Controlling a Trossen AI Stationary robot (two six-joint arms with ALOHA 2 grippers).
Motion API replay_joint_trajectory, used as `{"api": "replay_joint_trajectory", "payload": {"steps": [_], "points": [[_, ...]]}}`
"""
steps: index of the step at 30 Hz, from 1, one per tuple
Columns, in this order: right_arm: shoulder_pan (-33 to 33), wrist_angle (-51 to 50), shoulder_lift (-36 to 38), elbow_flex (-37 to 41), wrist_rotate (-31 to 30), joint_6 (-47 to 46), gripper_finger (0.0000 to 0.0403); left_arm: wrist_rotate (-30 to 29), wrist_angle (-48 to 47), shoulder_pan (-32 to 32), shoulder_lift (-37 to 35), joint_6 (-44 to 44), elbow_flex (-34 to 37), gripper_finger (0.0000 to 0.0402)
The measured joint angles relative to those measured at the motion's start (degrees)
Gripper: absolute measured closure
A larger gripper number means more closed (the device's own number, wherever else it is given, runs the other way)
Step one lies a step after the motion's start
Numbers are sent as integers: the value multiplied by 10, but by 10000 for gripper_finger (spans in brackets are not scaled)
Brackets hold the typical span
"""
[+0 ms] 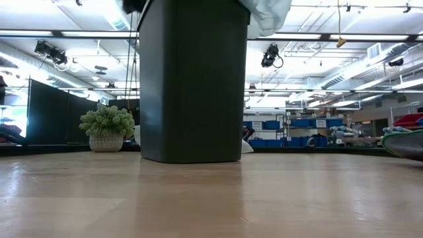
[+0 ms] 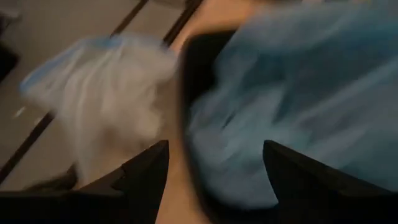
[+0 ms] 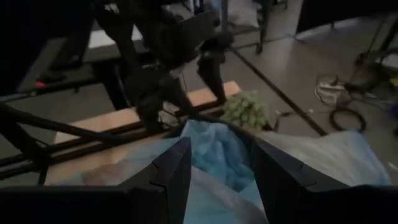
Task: Place trash/remove bag and relplace
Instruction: Insert the new blue trash bag into the trash bin
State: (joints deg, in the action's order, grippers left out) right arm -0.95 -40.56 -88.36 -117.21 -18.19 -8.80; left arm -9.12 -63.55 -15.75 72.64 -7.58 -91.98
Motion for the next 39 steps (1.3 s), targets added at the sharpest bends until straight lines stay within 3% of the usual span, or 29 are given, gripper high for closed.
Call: {"api": "replay_joint_trajectory", "payload": {"steps": [8, 12, 19, 24, 29, 39], "points": [[-95, 64, -12, 0, -186, 58, 247, -78, -117, -47, -13, 14, -7, 131], [-119, 109, -9, 0, -227, 122, 247, -74, -120, -69, -21, -7, -7, 131], [-122, 118, 14, 0, -234, 163, 247, -80, -119, -76, -9, -46, -7, 131], [-121, 115, 28, 0, -234, 191, 247, -76, -41, -76, 4, -48, 35, 131], [-117, 92, 37, 0, -232, 200, 247, -39, 3, -76, 21, -94, 70, 131], [-98, 20, 70, 0, -225, 191, 247, 51, -48, -59, 26, -213, 77, 131]]}}
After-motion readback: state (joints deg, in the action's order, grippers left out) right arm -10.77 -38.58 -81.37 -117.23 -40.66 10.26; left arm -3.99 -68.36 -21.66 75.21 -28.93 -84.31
